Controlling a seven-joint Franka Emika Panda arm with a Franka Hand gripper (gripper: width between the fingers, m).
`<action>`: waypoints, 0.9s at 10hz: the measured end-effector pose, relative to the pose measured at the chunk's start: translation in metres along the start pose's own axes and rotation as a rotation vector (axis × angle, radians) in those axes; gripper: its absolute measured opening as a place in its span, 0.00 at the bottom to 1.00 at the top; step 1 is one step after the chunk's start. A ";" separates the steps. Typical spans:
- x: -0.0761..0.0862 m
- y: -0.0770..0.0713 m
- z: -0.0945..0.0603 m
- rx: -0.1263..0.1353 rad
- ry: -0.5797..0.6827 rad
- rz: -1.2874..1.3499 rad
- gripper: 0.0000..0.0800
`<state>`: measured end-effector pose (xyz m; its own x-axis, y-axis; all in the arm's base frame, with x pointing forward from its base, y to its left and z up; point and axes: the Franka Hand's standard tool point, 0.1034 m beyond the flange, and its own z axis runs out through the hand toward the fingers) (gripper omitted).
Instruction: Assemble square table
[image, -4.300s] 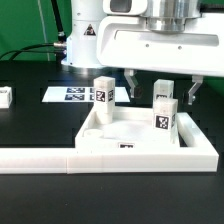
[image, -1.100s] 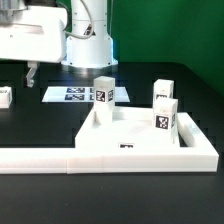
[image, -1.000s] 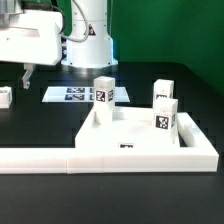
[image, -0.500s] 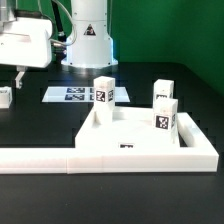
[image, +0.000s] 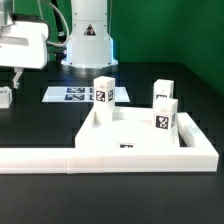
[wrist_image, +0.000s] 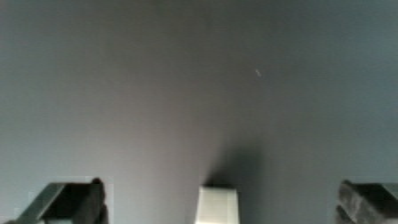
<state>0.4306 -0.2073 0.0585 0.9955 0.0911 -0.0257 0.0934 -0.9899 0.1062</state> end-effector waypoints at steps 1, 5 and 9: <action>-0.008 -0.003 0.004 -0.001 -0.003 -0.036 0.81; -0.024 -0.006 0.009 0.008 -0.023 -0.035 0.81; -0.031 -0.006 0.013 0.008 -0.034 -0.028 0.81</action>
Offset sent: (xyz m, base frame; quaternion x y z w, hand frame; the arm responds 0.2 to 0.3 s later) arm -0.0200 0.0000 0.0000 0.0000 0.0000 0.0000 1.0000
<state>0.3993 -0.2057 0.0460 0.9914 0.1148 -0.0621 0.1204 -0.9880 0.0968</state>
